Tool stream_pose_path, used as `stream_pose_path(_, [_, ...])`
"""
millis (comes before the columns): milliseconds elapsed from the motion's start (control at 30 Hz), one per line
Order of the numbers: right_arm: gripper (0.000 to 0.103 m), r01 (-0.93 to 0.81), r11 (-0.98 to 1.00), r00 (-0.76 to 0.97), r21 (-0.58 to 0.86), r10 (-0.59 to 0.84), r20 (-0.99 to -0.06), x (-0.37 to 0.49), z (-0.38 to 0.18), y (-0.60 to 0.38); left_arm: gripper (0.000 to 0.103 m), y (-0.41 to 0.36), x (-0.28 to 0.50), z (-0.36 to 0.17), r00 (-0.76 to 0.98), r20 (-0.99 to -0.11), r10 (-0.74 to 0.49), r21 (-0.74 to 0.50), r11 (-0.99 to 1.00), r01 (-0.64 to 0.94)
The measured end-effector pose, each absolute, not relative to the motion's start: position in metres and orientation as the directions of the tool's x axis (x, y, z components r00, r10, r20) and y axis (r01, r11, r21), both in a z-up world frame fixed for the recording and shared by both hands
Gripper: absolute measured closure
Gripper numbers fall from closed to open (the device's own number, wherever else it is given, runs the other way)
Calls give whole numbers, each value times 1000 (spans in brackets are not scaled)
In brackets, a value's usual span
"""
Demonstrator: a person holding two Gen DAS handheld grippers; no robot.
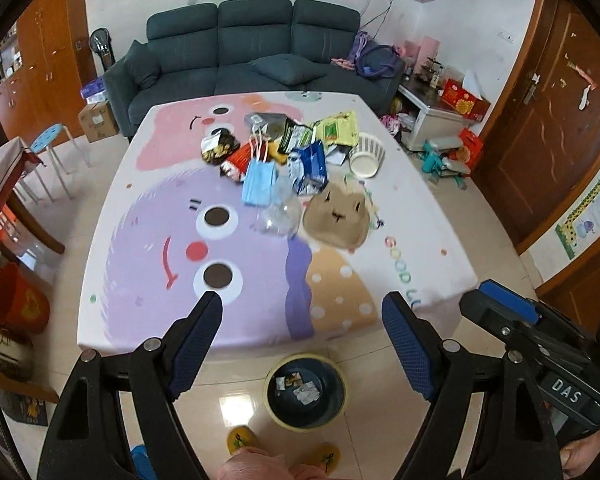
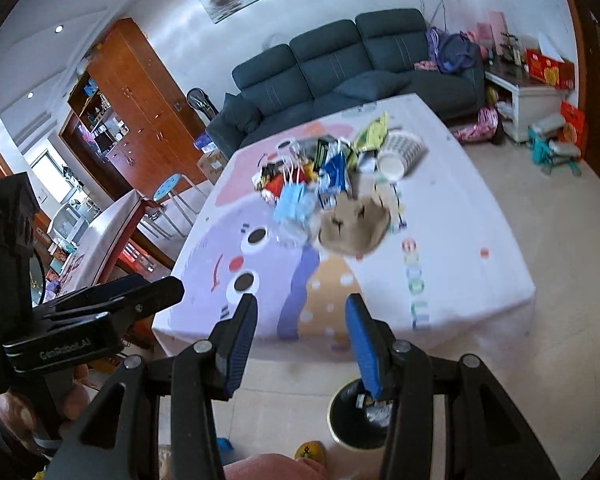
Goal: Collect trash
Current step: 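Move both tools back toward the table trash, then grasp the clear plastic bottle with the left tool while the right tool grasps the pulp cup carrier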
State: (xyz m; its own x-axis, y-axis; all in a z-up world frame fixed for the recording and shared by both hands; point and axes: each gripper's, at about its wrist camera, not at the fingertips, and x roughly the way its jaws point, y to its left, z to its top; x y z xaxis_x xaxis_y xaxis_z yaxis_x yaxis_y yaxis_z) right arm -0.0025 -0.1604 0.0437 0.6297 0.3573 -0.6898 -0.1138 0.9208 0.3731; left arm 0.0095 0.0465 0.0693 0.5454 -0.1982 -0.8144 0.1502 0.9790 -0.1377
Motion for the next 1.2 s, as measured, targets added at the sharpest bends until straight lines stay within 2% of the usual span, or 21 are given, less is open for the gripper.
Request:
stream_pose_path(367, [56,-13,946,616,323,262,-743,71,34,-149,22,63,98,51,502,-822,-269,-177,958,225])
stream_pose_path(567, [54,97,948,569,304,198,-798,117,6,-139,22,81,169,7,412,-867,-280,-197,952,233])
stream_pose_path(633, [43,143,944,550,296,173,-817,134,-6,-136,22,84,191,-13,367,-882,-294,-207,944,258])
stream_pose_path(767, [42,236,928,511,288,134,-849,162,-32,-134,23,84,222,-46,299,-909,-292,-205,934,291])
stream_pose_path(1000, [41,364,893,427,264,92,-900,201,-67,-132,24,79,257,-80,195,-910,-365,-293,902,318])
stream_pose_path(1067, [40,384,891,404,242,74,-912,209,-75,-129,30,74,262,-87,173,-909,-379,-307,890,336])
stream_pose_path(1200, [39,410,886,370,217,56,-927,215,-86,-126,52,63,268,-98,115,-907,-406,-341,865,369])
